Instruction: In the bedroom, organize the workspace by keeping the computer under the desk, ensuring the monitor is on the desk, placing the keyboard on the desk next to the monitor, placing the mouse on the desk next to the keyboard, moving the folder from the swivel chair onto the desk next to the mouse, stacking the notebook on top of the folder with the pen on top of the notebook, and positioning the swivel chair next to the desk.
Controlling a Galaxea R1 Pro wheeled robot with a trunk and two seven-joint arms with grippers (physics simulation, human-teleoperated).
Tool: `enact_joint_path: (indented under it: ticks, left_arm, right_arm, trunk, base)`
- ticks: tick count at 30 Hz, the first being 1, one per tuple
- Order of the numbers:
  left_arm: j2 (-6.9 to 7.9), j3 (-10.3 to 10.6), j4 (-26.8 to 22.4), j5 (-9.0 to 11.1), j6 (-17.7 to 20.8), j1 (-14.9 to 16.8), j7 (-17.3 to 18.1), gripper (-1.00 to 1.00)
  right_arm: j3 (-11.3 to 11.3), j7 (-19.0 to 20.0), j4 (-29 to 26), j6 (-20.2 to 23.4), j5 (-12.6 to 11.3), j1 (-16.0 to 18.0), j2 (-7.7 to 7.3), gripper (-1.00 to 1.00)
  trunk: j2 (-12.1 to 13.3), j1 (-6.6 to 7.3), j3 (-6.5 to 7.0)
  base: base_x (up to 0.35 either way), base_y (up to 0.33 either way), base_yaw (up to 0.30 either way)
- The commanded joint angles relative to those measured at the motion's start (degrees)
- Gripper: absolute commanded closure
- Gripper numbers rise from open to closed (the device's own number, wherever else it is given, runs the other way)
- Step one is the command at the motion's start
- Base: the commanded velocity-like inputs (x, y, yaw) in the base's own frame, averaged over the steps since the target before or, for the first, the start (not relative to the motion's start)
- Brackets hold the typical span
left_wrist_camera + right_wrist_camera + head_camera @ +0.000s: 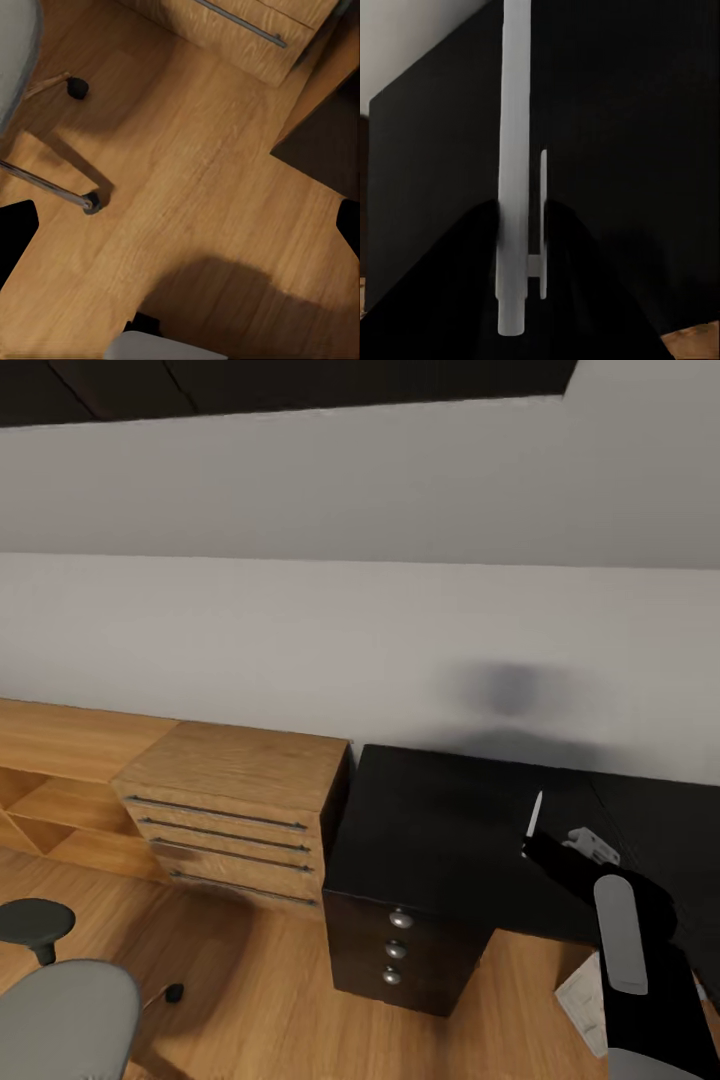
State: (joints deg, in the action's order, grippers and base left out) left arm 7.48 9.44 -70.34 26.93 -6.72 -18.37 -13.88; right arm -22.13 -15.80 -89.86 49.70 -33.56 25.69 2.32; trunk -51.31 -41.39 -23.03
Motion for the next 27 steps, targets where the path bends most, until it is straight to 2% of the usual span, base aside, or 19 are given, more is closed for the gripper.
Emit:
enact_joint_path:
  ticks: [1, 7, 13, 16, 27]
  left_arm:
    - [0.08, 0.23, -0.06, 0.58, -0.31, 0.00, -0.37, -1.00]
    - [0.08, 0.23, -0.06, 0.58, -0.31, 0.00, -0.29, -1.00]
    - [0.08, 0.23, -0.06, 0.58, -0.39, 0.00, -0.35, -1.00]
    - [0.08, 0.25, -0.06, 0.58, -0.39, 0.00, -0.36, -1.00]
    - [0.03, 0.32, -0.05, 0.57, -0.40, 0.00, -0.36, -1.00]
  right_arm:
    - [-0.12, -0.46, -0.05, 0.17, -0.72, 0.06, 0.05, 1.00]
    - [-0.68, -0.37, -0.05, -0.10, -0.80, 0.06, 0.00, 1.00]
    - [-2.38, -0.30, -0.05, -0.13, -0.85, 0.06, -0.06, 1.00]
    - [-3.05, -0.22, -0.05, -0.17, -0.83, 0.06, -0.24, 1.00]
    - [-3.06, -0.35, 0.06, -0.20, -0.43, 0.06, -0.38, 1.00]
  trunk:
    - [-0.05, 0.02, -0.07]
    - [-0.05, 0.02, -0.08]
    - [-0.05, 0.02, -0.06]
    - [-0.05, 0.02, -0.01]
    - [-0.05, 0.02, 0.21]
  base:
    - [-0.330, 0.000, -0.175]
    - [-0.133, 0.000, -0.020]
    - [-0.016, 0.000, -0.049]
    - [-0.003, 0.000, -0.200]
    - [0.000, 0.000, -0.263]
